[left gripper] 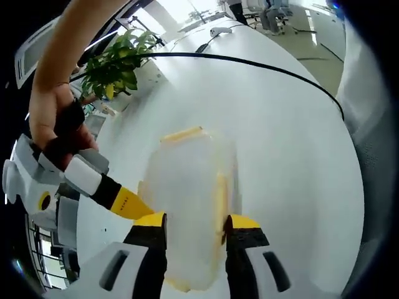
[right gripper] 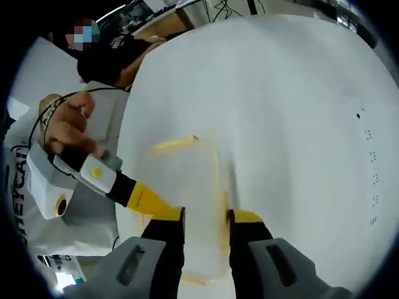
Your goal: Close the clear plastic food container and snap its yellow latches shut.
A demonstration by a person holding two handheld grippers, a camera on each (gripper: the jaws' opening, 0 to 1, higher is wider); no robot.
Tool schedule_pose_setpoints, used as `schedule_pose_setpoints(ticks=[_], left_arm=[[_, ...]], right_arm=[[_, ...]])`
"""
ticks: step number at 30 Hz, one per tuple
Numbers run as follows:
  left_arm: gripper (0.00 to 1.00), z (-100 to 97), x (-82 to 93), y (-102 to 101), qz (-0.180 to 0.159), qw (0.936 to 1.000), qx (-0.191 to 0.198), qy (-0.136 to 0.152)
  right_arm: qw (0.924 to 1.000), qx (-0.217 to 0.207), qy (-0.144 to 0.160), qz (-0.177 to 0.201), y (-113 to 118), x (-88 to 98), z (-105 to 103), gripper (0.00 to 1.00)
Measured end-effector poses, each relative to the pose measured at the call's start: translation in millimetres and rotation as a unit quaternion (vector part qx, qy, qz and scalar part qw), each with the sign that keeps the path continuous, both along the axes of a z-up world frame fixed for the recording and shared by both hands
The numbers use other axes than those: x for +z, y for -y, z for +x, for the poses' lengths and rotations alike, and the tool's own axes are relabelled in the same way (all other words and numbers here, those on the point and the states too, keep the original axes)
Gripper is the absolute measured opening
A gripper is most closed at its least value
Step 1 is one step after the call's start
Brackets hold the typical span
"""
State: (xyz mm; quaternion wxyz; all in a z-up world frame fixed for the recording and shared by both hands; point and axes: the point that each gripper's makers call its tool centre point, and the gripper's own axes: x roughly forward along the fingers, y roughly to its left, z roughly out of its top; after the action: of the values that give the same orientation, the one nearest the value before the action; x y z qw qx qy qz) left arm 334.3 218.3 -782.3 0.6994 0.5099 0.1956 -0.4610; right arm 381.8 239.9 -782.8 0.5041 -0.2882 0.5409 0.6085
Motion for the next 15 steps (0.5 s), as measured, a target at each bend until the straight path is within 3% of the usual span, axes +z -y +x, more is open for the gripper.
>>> schedule_pose_setpoints(ticks=[8,12,15], left_arm=[[0.33,1.8,-0.6,1.6,-0.009,0.9997,-0.020,-0.005],[0.34,2.9,1.3,2.4,-0.017,0.9995,-0.012,-0.022],[0.41,1.1,-1.6,2.1,-0.018,0.9993,-0.017,-0.029]], right_arm=[[0.9994,-0.009,0.033,-0.004,-5.7,3.0,3.2,0.24],[0.9983,-0.022,0.054,-0.011,-6.3,5.2,4.7,0.24],[0.9968,-0.035,0.072,-0.003,-5.3,6.5,8.0,0.23]])
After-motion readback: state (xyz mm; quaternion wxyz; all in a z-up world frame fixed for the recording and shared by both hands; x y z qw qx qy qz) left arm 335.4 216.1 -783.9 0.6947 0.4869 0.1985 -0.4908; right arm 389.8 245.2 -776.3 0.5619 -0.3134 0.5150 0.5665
